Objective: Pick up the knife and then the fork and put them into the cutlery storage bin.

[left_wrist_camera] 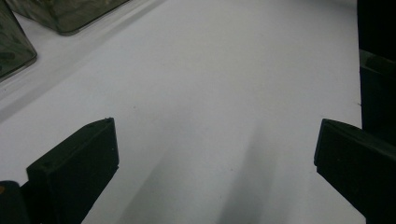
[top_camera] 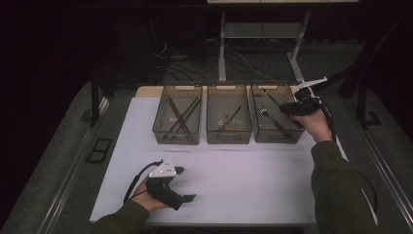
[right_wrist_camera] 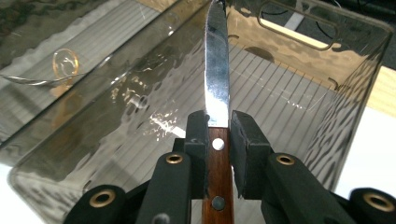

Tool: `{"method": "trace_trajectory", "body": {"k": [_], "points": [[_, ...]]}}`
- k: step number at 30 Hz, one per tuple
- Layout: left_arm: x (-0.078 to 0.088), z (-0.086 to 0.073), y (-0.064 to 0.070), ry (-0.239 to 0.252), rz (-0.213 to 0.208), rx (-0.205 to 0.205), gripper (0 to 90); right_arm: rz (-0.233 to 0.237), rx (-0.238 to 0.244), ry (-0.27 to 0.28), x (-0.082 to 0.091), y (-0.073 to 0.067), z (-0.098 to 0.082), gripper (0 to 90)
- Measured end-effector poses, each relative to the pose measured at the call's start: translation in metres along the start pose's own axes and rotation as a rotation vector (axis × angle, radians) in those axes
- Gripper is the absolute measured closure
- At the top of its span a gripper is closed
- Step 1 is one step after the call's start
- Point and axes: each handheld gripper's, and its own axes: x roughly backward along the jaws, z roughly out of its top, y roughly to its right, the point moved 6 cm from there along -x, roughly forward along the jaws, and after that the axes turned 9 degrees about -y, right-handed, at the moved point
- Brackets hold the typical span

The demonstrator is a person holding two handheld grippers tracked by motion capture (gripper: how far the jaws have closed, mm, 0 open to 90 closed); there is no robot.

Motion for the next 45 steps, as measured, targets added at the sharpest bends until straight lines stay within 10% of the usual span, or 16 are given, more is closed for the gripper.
{"method": "trace_trajectory", "body": {"k": [12,24,45], "points": [[-0.001,-0.001,0.000,-0.008,0.000,-0.005,0.0,-0.039,-0.005,-0.008,-0.015,-0.002,-0.003,66.9],[0.000,0.000,-0.001,-0.005,0.002,-0.003,0.0,0.034,-0.066,0.061,0.002,-0.008,-0.008,47.1],[0.005,0.000,-0.016,-0.005,0.042,0.011,0.0,0.065,-0.011,0.142,0.032,-0.039,-0.041,21.1]]}}
